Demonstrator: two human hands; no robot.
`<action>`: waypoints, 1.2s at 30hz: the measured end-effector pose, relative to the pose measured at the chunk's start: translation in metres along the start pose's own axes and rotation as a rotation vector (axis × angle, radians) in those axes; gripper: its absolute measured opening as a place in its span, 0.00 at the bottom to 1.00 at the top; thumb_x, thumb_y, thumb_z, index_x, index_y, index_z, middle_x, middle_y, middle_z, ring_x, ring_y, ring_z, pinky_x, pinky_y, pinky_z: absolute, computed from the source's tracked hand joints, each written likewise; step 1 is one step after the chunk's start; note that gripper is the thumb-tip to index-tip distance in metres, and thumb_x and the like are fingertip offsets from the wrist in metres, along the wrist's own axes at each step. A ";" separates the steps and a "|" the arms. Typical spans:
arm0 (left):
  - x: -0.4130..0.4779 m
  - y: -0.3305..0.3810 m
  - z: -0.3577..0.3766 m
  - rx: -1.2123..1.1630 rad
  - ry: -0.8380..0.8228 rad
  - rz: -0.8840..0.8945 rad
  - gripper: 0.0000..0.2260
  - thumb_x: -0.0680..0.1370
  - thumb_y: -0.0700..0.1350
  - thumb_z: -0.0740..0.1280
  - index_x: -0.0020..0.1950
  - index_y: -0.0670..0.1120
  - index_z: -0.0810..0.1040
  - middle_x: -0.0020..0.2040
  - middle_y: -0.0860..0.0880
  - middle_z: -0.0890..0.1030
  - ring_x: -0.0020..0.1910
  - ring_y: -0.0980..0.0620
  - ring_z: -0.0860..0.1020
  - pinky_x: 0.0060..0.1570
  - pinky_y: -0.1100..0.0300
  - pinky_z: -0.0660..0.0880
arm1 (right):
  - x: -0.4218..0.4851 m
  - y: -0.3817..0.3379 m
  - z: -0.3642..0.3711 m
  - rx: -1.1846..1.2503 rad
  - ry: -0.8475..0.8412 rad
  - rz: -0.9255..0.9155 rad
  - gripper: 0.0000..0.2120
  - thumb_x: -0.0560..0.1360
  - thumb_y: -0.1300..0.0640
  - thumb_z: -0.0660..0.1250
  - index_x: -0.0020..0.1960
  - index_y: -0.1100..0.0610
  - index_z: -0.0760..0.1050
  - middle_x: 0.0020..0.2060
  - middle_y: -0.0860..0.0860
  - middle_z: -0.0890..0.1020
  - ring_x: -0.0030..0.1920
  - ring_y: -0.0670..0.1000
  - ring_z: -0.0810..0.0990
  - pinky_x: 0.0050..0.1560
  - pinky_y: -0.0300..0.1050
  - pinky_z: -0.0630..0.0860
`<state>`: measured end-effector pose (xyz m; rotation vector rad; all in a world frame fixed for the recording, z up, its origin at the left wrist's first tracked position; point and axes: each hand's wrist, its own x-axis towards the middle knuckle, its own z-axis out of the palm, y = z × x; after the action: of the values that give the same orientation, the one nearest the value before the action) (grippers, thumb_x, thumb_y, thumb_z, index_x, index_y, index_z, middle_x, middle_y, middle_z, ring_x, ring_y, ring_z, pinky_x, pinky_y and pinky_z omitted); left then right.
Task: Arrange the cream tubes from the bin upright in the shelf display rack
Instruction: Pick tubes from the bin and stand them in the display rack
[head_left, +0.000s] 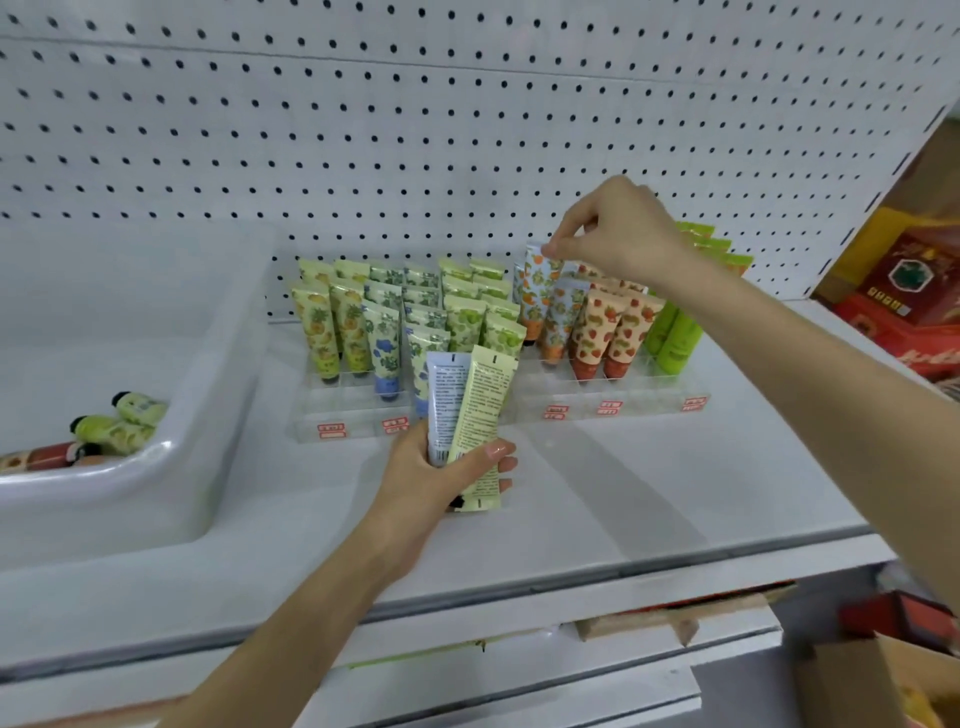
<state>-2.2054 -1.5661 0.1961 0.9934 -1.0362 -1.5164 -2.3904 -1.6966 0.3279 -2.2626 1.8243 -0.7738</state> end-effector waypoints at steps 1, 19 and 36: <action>0.000 0.000 0.000 0.002 -0.003 0.000 0.15 0.65 0.42 0.71 0.52 0.46 0.78 0.46 0.42 0.85 0.42 0.47 0.84 0.36 0.59 0.80 | 0.001 0.003 0.004 0.004 0.019 0.007 0.10 0.72 0.50 0.72 0.45 0.57 0.84 0.19 0.42 0.68 0.26 0.42 0.65 0.33 0.40 0.64; 0.002 0.002 0.001 0.033 -0.008 -0.002 0.17 0.63 0.43 0.72 0.51 0.44 0.79 0.44 0.43 0.85 0.41 0.47 0.84 0.36 0.60 0.79 | 0.006 0.019 0.047 -0.198 0.032 0.017 0.10 0.73 0.45 0.69 0.47 0.50 0.83 0.49 0.52 0.84 0.45 0.54 0.82 0.39 0.43 0.73; 0.005 -0.003 -0.002 0.031 -0.004 -0.019 0.11 0.71 0.35 0.70 0.51 0.44 0.79 0.45 0.43 0.85 0.43 0.46 0.84 0.38 0.58 0.80 | 0.009 0.017 0.043 -0.313 -0.069 0.025 0.15 0.70 0.45 0.72 0.53 0.50 0.81 0.40 0.49 0.77 0.40 0.50 0.75 0.38 0.42 0.67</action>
<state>-2.2047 -1.5704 0.1920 1.0254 -1.0589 -1.5226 -2.3841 -1.7190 0.2867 -2.4064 2.0596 -0.4231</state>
